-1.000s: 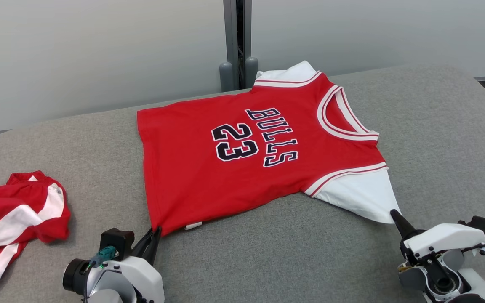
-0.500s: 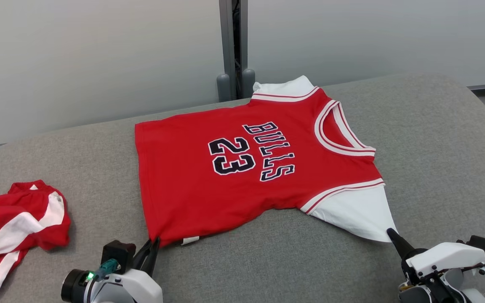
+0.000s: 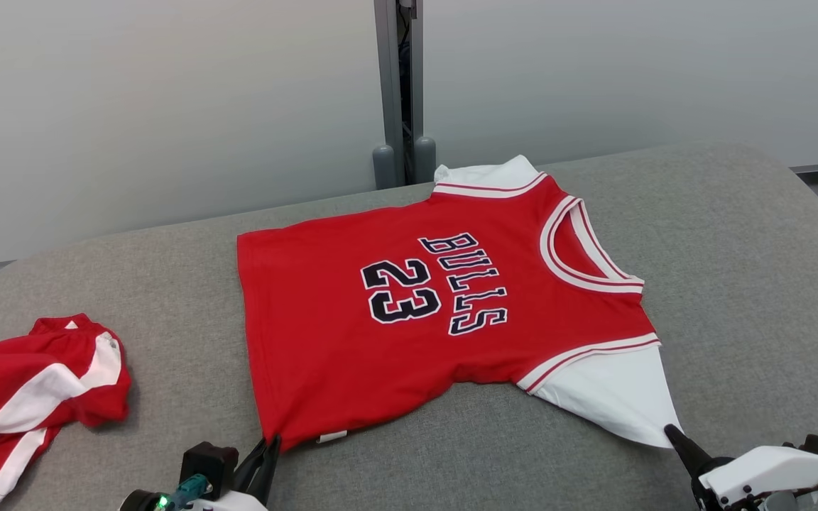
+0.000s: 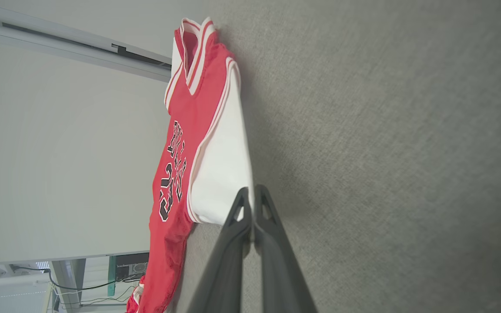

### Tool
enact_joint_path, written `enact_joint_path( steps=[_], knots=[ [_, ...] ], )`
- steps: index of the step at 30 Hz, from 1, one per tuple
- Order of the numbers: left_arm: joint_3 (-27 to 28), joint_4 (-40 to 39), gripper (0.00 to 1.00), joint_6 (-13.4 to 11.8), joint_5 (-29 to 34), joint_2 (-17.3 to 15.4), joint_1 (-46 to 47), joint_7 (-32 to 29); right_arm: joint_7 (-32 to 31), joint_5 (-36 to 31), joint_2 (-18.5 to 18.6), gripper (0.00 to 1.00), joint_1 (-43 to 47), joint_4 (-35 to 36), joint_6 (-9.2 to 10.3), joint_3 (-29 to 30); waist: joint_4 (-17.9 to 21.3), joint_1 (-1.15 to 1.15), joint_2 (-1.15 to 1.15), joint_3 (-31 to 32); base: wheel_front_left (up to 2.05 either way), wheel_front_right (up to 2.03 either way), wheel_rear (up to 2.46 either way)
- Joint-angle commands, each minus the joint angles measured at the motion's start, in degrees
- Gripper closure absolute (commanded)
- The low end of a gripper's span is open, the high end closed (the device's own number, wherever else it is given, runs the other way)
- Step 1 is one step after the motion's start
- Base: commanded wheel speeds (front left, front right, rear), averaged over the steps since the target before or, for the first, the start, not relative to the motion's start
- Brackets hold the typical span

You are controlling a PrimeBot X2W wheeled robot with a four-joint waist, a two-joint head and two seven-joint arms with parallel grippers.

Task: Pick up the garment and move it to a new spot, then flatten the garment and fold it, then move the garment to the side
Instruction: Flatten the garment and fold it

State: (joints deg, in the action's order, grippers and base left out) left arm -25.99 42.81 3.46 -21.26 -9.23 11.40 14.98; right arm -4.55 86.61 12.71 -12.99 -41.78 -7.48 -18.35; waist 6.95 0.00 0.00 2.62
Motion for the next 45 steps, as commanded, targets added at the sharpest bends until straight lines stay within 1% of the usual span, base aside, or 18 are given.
enact_joint_path(
  steps=[1, 9, 17, 20, 24, 27, 38, 45],
  knots=[
    [0.24, -0.84, 1.00, -0.45, -0.01, -0.39, -1.34, 0.15, -0.22, -0.10, 0.54, 1.00, 1.24, 0.10, -0.02, 0.43, -0.35, 0.00, 0.00, 0.38, 0.00, 0.00, 0.00],
    [-0.14, -3.92, 1.00, -0.53, 0.97, -1.14, -4.82, 0.15, -0.84, -0.85, 1.23, 1.00, 3.16, 0.72, -0.02, 0.72, -0.95, 0.00, 0.00, 0.27, 0.00, 0.00, 0.00],
    [1.15, -7.10, 1.00, -2.04, 1.08, -2.16, -6.88, 0.15, -1.00, -0.94, 1.32, 1.00, 4.53, 2.42, -0.02, 1.61, -1.15, 0.00, 0.00, 0.46, 0.00, 0.00, 0.00],
    [1.86, -8.65, 1.00, -2.63, 1.19, -2.41, -7.56, 0.15, 0.62, -1.33, 2.22, 1.00, 4.75, 3.75, -0.02, 2.77, -1.24, 0.00, 0.00, 0.43, 0.00, 0.00, 0.00],
    [2.41, -10.18, 1.00, -3.09, 1.49, -2.80, -8.30, 0.15, 1.30, -1.07, 2.82, 1.00, 5.53, 5.07, -0.02, 4.23, -1.41, 0.00, 0.00, 0.30, 0.00, 0.00, 0.00],
    [2.37, -10.62, 1.00, -3.04, 1.70, -2.90, -8.74, 0.15, 0.66, -1.33, 3.33, 1.00, 5.60, 5.64, -0.02, 4.67, -1.50, 0.00, 0.00, 0.18, 0.00, 0.00, 0.00],
    [1.29, -10.20, 1.00, -1.54, 1.50, -3.39, -9.80, 0.15, -2.23, -1.33, 4.29, 1.00, 6.98, 7.75, -0.02, 6.43, -1.84, 0.00, 0.00, -0.09, 0.00, 0.00, 0.00],
    [0.81, -11.12, 1.00, -1.44, 1.52, -3.99, -11.32, 0.15, -4.71, -1.91, 5.23, 1.00, 8.78, 10.11, -0.02, 7.53, -1.93, 0.00, 0.00, -0.05, 0.00, 0.00, 0.00]
  ],
)
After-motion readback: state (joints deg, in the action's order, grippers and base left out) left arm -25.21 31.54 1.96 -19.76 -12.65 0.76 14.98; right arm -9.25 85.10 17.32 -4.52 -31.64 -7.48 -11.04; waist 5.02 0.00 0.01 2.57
